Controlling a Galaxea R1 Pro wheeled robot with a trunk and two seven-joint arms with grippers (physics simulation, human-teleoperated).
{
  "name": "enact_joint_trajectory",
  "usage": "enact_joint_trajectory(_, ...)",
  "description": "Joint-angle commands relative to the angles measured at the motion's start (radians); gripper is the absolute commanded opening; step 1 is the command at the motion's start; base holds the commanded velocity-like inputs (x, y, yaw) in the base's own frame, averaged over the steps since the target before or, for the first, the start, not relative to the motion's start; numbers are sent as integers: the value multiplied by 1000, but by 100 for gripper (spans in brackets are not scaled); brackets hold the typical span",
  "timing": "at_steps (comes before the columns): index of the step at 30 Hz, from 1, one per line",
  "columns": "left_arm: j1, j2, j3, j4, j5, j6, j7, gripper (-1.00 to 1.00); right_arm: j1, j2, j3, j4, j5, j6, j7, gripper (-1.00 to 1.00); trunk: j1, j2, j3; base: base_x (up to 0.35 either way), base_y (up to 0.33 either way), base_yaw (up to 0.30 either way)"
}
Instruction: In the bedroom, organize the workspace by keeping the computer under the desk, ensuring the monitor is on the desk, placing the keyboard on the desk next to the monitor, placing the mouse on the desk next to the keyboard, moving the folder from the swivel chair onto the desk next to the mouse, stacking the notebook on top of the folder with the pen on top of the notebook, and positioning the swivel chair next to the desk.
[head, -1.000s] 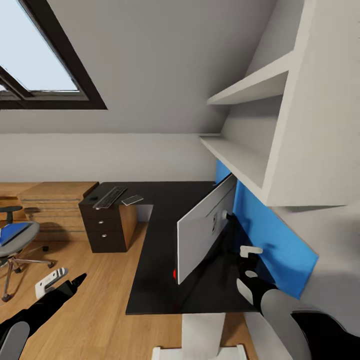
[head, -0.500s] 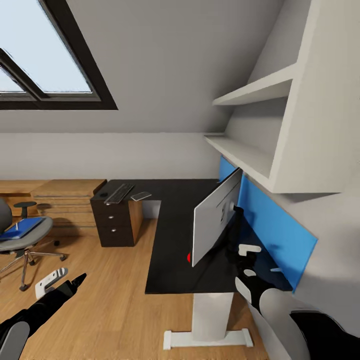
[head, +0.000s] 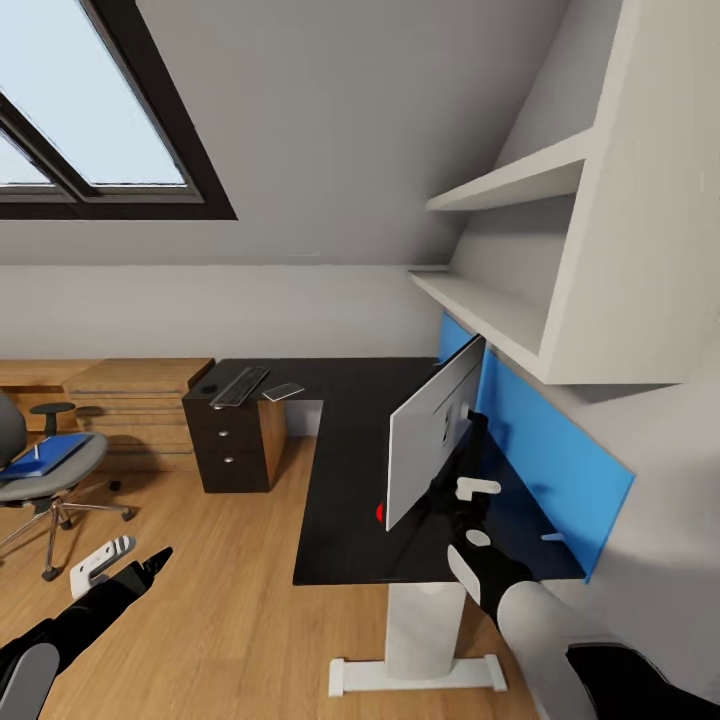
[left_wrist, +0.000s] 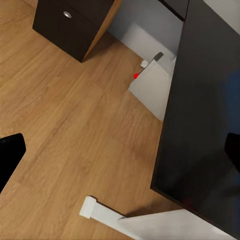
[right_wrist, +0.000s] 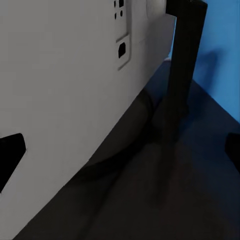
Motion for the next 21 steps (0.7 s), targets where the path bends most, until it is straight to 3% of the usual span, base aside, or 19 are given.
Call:
enact_joint_trajectory(1, 0, 0, 1, -1, 9, 5, 4, 100, 12, 1, -1, -27, -1, 12, -2, 100, 0, -1, 0, -1, 1, 0)
enact_joint_trajectory(4, 0, 0, 1, -1, 9, 5, 4, 100, 72, 2, -1, -151, 1, 78, -3, 100, 0, -1, 0, 0, 0, 0)
enact_joint_trajectory(6, 0, 0, 1, -1, 9, 5, 4, 100, 171, 3, 0, -350, 2, 178, -7, 100, 0, -1, 0, 0, 0, 0)
enact_joint_trajectory(7, 0, 0, 1, -1, 10, 5, 4, 100, 252, 3, 2, -504, 3, 261, -13, 100, 0, -1, 0, 0, 0, 0)
enact_joint_trajectory(10, 0, -1, 1, -1, 10, 5, 4, 100, 368, 4, 5, -707, 3, 389, -24, 100, 0, -1, 0, 0, 0, 0)
enact_joint_trajectory(12, 0, -2, 1, -1, 10, 5, 4, 100, 468, 6, 9, -875, 1, 530, -38, 100, 0, -1, 0, 0, 0, 0)
enact_joint_trajectory(21, 0, -3, 1, -1, 11, 5, 4, 100, 512, 8, 8, -940, -4, 586, -41, 100, 0, -1, 0, 0, 0, 0)
